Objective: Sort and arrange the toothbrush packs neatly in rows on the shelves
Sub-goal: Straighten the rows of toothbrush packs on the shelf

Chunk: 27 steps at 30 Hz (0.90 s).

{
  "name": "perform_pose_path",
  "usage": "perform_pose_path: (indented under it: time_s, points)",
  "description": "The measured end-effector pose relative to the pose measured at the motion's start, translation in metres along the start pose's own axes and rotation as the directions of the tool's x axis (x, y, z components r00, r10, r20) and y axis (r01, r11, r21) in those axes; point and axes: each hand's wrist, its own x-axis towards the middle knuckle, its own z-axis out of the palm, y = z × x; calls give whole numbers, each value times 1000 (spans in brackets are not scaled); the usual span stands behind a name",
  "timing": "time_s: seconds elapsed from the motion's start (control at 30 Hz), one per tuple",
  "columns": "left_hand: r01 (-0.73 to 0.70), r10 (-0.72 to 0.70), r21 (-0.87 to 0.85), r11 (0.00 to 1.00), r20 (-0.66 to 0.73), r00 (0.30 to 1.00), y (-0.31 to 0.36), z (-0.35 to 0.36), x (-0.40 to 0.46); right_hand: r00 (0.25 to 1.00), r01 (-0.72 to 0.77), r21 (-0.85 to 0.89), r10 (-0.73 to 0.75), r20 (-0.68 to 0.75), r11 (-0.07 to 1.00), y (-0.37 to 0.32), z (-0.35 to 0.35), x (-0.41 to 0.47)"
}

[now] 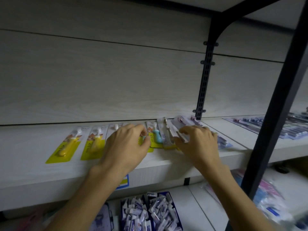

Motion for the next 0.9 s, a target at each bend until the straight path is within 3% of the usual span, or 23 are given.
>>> perform_pose_path:
  time_s: [0.23, 0.47, 0.73, 0.9]
  points:
    - [-122, 123, -38, 992, 27, 992, 22, 13, -12, 997, 10, -6, -10, -73, 1000, 18, -27, -17]
    - [-179, 181, -62, 982, 31, 983, 63, 29, -11, 993, 8, 102, 3, -114, 995, 52, -57, -33]
    - [-249, 265, -153, 956, 97, 959, 170, 74, -15, 983, 7, 135, 18, -184, 991, 139, -111, -55]
    - [-286, 304, -186, 940, 77, 949, 245, 101, -25, 975, -73, 96, 91, -204, 993, 221, -152, -70]
